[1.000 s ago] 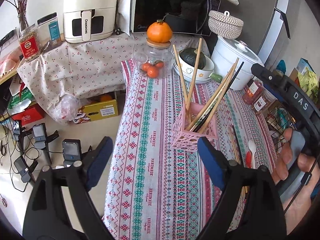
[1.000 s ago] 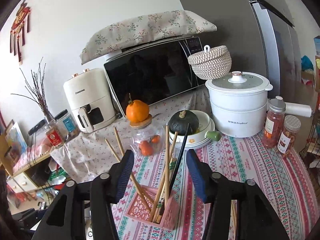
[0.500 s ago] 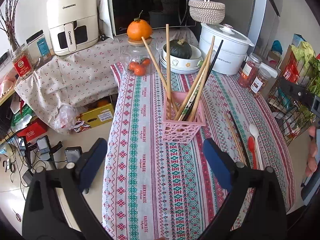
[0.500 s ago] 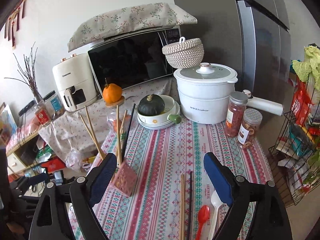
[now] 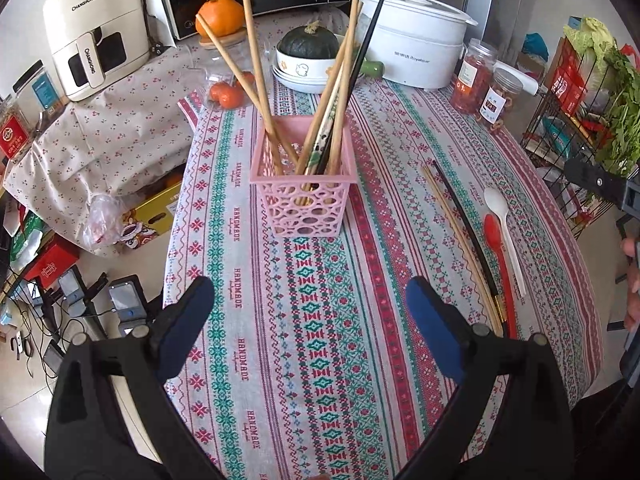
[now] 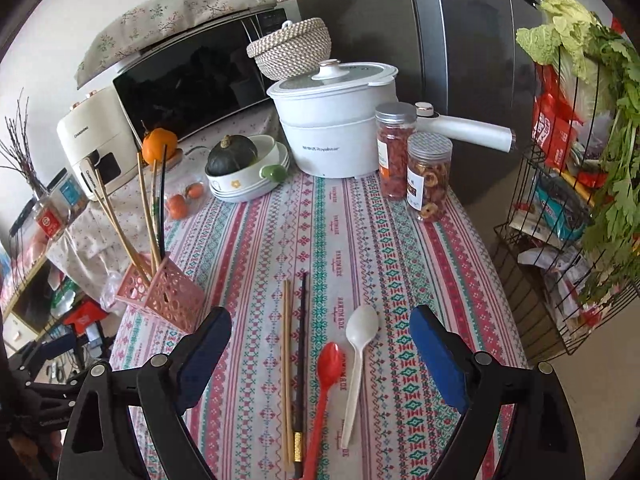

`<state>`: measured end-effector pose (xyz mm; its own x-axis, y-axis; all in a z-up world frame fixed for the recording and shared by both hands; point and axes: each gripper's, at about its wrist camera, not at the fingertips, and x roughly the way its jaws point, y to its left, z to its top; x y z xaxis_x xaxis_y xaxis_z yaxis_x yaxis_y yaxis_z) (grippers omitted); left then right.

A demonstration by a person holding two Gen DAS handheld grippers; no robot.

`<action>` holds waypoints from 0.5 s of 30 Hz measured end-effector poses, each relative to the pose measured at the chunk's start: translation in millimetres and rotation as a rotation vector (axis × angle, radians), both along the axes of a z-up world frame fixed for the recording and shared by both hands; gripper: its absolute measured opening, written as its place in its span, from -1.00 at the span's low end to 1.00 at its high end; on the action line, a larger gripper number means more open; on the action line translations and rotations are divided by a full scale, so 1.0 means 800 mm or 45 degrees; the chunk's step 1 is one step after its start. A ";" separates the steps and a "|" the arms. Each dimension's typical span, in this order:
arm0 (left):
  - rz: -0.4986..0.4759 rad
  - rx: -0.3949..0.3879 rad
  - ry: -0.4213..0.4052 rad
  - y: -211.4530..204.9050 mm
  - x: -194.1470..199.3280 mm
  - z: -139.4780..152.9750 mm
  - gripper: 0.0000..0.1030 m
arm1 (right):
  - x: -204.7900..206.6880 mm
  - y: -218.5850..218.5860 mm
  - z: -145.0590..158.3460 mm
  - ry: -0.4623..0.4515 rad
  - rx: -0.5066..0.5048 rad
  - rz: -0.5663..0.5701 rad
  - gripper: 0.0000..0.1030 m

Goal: Organize utensils
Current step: 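Move the left tool to the last wooden chopstick and grasp it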

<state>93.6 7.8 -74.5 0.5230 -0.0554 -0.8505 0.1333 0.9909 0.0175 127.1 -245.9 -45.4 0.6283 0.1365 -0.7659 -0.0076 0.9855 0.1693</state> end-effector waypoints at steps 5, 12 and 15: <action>-0.013 0.017 0.080 -0.019 0.001 -0.025 0.87 | -0.002 0.002 -0.017 0.115 -0.087 0.062 0.78; -0.036 0.027 0.170 -0.060 0.017 -0.051 0.87 | 0.012 -0.018 -0.036 0.235 -0.058 0.076 0.78; -0.046 -0.004 0.158 -0.080 0.030 -0.055 0.87 | 0.022 -0.032 -0.041 0.257 -0.080 0.045 0.78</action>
